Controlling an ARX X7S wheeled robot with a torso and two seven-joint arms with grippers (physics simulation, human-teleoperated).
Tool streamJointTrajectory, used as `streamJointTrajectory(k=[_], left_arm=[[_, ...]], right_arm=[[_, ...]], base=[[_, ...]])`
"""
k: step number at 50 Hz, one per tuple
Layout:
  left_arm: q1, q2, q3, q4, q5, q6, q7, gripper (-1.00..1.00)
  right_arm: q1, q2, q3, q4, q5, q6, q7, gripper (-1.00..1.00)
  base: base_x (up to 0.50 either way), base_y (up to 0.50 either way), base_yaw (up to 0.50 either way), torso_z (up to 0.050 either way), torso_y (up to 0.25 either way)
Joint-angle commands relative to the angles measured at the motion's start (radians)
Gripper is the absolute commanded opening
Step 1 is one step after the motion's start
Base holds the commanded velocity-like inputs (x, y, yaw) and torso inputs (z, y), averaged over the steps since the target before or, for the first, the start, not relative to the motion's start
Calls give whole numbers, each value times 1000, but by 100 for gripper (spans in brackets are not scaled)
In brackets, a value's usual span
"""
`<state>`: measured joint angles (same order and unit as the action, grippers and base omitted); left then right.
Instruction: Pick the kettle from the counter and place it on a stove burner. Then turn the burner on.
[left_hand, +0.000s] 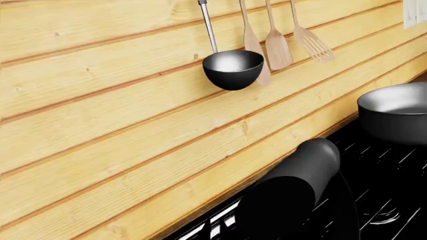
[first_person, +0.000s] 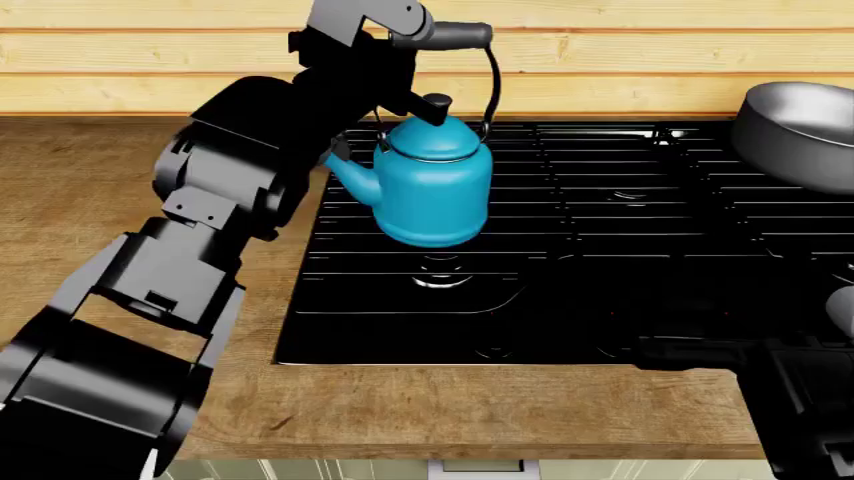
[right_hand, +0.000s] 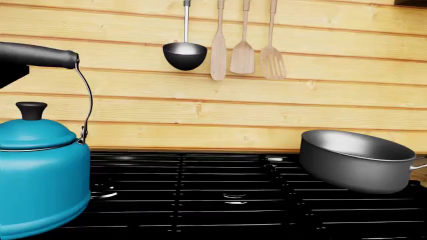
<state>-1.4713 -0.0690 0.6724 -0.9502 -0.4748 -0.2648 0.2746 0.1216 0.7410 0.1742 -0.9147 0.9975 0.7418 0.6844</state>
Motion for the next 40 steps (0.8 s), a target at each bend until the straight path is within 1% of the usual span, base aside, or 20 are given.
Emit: streamJointTrajectory(k=[1,9,13,26,35,40], left_arm=[[-16,40,1,-80,13,56,21,-100],[-15,63,15,-146,-6,103,37,-100],[-17,66,51,-173,-41,126,39,-100],[-35,68,280,-261,-262,213,19,-100],[-35,68,412,-286,-400,258,7,-100],[-45,68,468,-291,-461,247,6,-100]], right_arm=[[-16,-2,0,6,-12,-13,-5,100],[-17,-2,-4,11,-16,-17,-7,100],[-18,1,-3,9,-13,-16,-5,100],[-20,1,-11,16,-18,-19,-4,100],[-21,1,-15,19,-21,-23,-5,100],[-20,0,-19,22,-24,-27,-7,100]], base=[[0,0,0,0,0],[0,0,0,1,1],[0,0,0,0,0],[0,0,0,0,1],[0,0,0,0,0],[0,0,0,0,0]])
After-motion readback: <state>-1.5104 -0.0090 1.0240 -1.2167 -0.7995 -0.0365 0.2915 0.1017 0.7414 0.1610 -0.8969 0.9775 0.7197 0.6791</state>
